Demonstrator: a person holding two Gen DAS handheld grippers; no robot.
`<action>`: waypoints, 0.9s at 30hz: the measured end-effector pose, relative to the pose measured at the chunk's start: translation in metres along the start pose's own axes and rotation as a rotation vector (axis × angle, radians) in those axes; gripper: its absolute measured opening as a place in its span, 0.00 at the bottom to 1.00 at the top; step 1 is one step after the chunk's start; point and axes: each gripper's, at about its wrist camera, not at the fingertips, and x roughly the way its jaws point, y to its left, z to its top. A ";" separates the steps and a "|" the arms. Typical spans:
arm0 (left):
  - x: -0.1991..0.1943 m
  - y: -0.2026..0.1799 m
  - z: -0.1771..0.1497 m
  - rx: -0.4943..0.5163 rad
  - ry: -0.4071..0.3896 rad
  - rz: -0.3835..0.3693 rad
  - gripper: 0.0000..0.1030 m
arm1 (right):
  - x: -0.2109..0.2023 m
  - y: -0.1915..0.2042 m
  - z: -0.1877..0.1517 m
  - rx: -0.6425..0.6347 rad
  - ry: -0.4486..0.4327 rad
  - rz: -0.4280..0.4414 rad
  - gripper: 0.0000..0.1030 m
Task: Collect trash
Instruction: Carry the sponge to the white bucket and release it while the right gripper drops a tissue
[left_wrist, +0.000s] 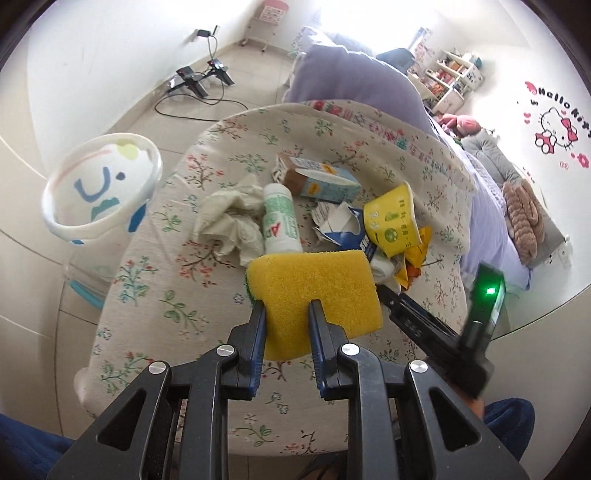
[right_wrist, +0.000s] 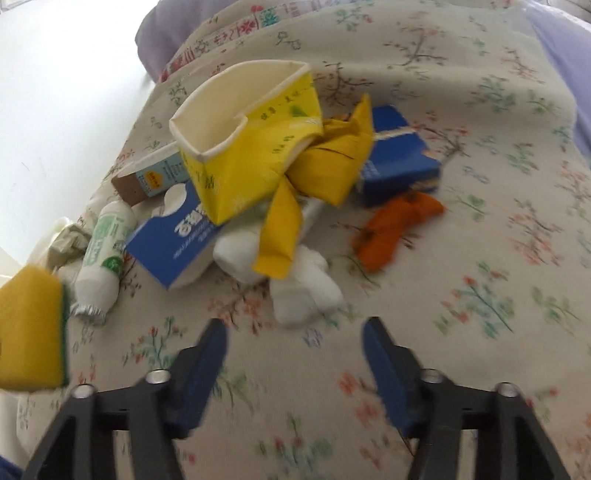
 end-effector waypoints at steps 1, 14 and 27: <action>-0.003 0.004 0.001 -0.006 -0.006 -0.001 0.23 | 0.005 0.001 0.002 0.003 0.000 -0.006 0.53; -0.060 0.091 0.045 -0.207 -0.094 0.047 0.23 | -0.035 0.037 -0.008 -0.044 -0.061 0.023 0.14; -0.042 0.182 0.141 -0.297 -0.054 0.302 0.23 | -0.034 0.173 0.017 -0.206 -0.055 0.346 0.14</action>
